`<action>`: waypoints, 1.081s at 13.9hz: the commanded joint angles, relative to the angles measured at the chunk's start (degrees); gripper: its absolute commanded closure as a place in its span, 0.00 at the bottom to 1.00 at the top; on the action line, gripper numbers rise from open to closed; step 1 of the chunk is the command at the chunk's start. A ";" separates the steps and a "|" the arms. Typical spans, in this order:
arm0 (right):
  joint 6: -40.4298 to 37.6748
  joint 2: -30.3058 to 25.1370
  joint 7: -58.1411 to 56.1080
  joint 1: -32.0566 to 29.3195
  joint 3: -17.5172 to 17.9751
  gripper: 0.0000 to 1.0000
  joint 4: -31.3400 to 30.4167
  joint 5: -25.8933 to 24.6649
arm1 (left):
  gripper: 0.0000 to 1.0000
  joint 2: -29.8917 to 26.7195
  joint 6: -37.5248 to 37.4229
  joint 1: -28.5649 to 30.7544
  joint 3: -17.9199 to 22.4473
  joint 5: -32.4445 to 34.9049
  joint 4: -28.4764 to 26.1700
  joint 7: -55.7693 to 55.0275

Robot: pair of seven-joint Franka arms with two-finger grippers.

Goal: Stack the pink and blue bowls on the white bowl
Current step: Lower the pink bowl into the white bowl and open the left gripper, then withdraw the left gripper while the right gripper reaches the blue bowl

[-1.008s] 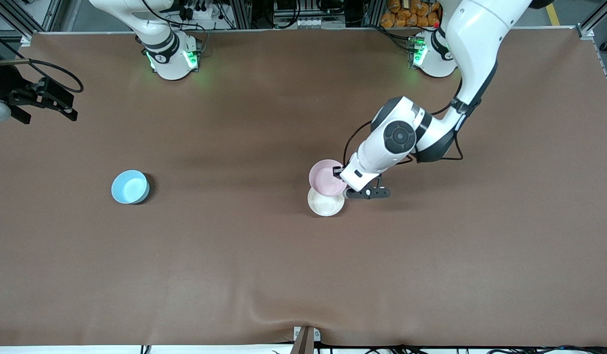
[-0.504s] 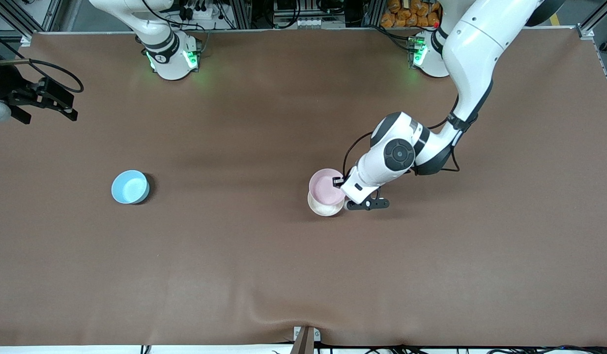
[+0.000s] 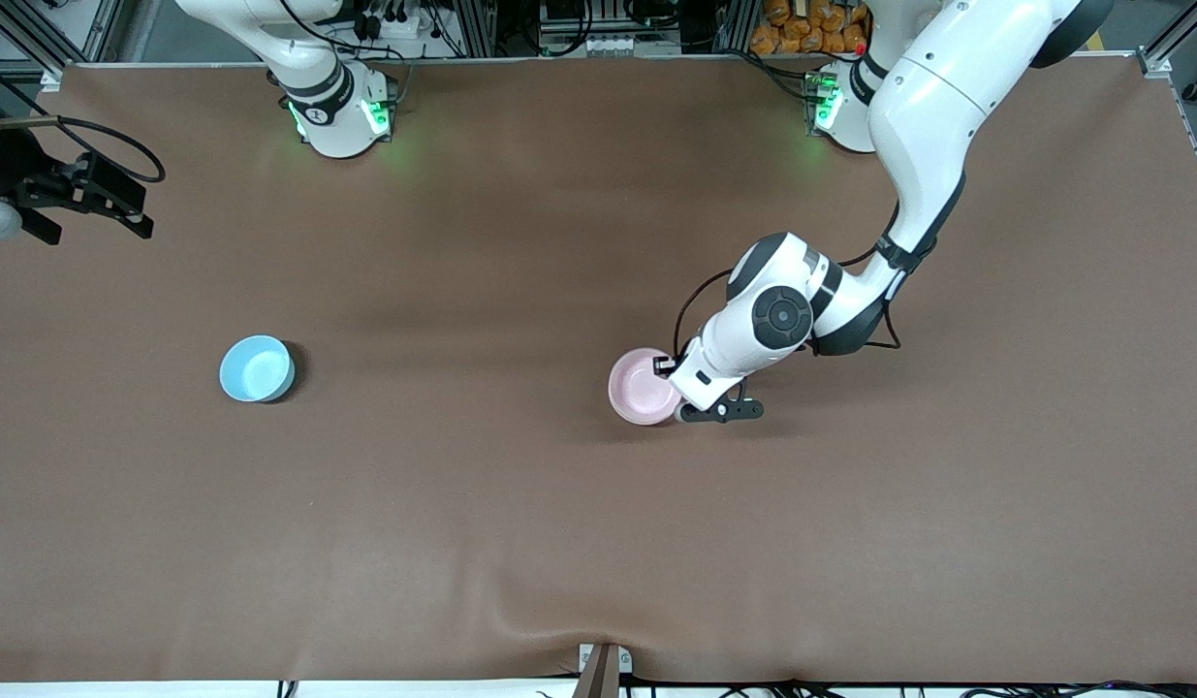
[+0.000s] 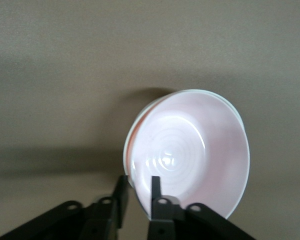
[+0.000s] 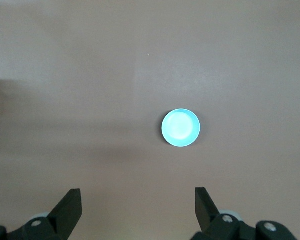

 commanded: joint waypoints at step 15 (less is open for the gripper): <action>-0.59 8.69 0.30 -8.21 0.19 0.00 1.19 -0.32 | 0.00 -23.92 -31.92 3.09 17.41 2.63 12.39 9.93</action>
